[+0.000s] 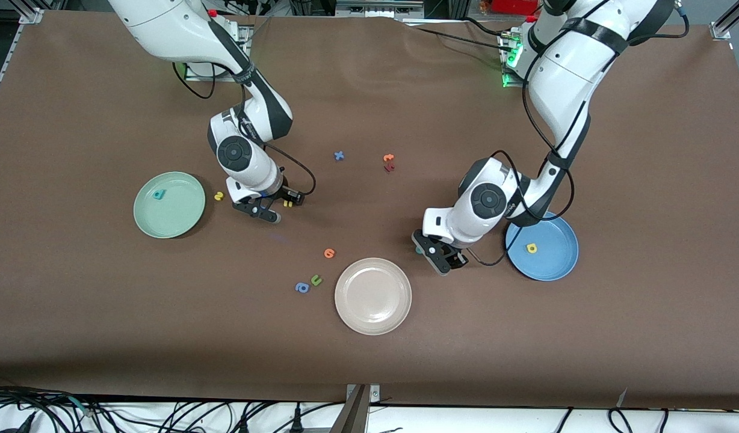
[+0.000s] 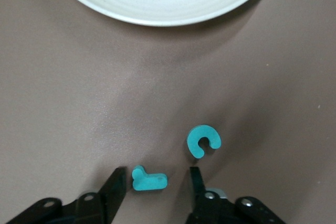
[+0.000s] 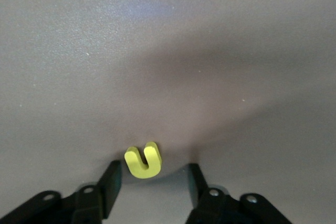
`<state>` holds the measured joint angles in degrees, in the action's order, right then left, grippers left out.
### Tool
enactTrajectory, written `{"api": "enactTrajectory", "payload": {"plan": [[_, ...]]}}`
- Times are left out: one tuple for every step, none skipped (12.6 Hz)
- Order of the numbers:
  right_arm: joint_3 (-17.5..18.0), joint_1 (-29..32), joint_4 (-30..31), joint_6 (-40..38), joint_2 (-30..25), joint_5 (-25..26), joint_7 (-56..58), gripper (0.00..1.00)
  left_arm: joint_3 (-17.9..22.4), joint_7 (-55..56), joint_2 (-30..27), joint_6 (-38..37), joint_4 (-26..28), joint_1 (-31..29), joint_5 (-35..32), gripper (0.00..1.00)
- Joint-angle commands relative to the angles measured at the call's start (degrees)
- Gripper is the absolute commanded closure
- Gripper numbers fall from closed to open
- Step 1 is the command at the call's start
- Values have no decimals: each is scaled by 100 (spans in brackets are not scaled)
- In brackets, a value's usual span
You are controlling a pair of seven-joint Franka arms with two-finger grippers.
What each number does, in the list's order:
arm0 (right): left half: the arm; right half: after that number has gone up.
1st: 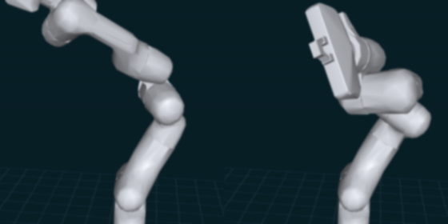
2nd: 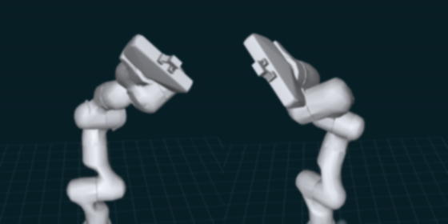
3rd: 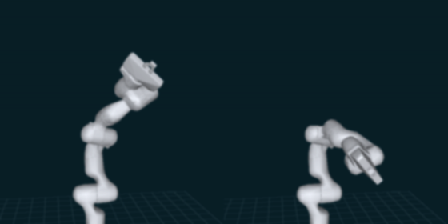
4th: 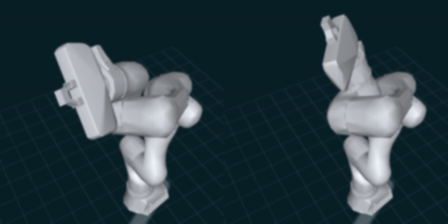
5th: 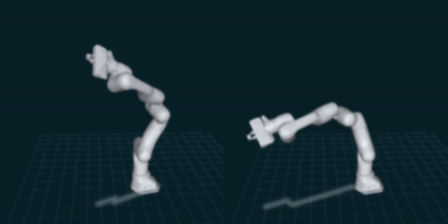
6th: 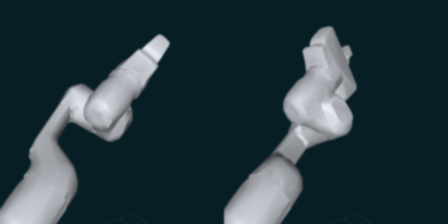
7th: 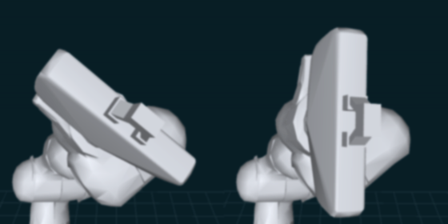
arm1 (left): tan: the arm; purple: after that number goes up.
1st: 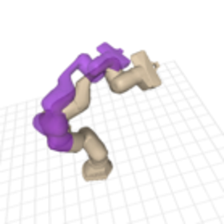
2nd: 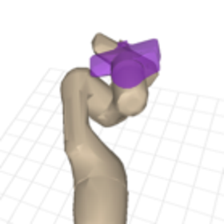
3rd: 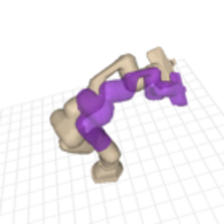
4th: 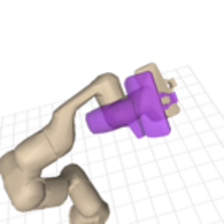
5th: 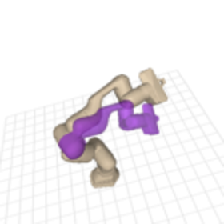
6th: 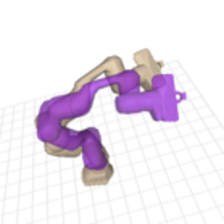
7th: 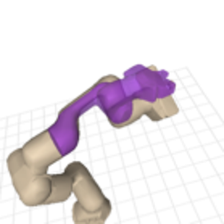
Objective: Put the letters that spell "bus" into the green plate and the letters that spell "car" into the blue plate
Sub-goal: 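Move the right gripper to yellow u while the left gripper grasps teal r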
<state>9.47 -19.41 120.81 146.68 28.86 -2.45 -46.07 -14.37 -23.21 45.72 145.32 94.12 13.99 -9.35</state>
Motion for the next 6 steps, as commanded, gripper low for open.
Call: {"api": "enactTrajectory", "payload": {"plan": [[-7,-10,83,116,5,52,81,62,39,-34,147,-65,-166,51,-295,69],[-7,-10,83,116,14,52,81,68,39,-26,139,-65,-166,51,-295,70],[-7,-10,83,116,14,43,89,70,39,-26,121,-65,-166,25,-295,70],[-7,-10,92,107,6,43,89,74,39,-34,86,-65,-166,-10,-295,70],[-7,-10,92,107,5,43,81,76,39,-34,68,-74,-166,-45,-295,70],[-7,-10,92,98,5,43,81,77,31,-43,16,-91,-166,-98,-286,70]]}}
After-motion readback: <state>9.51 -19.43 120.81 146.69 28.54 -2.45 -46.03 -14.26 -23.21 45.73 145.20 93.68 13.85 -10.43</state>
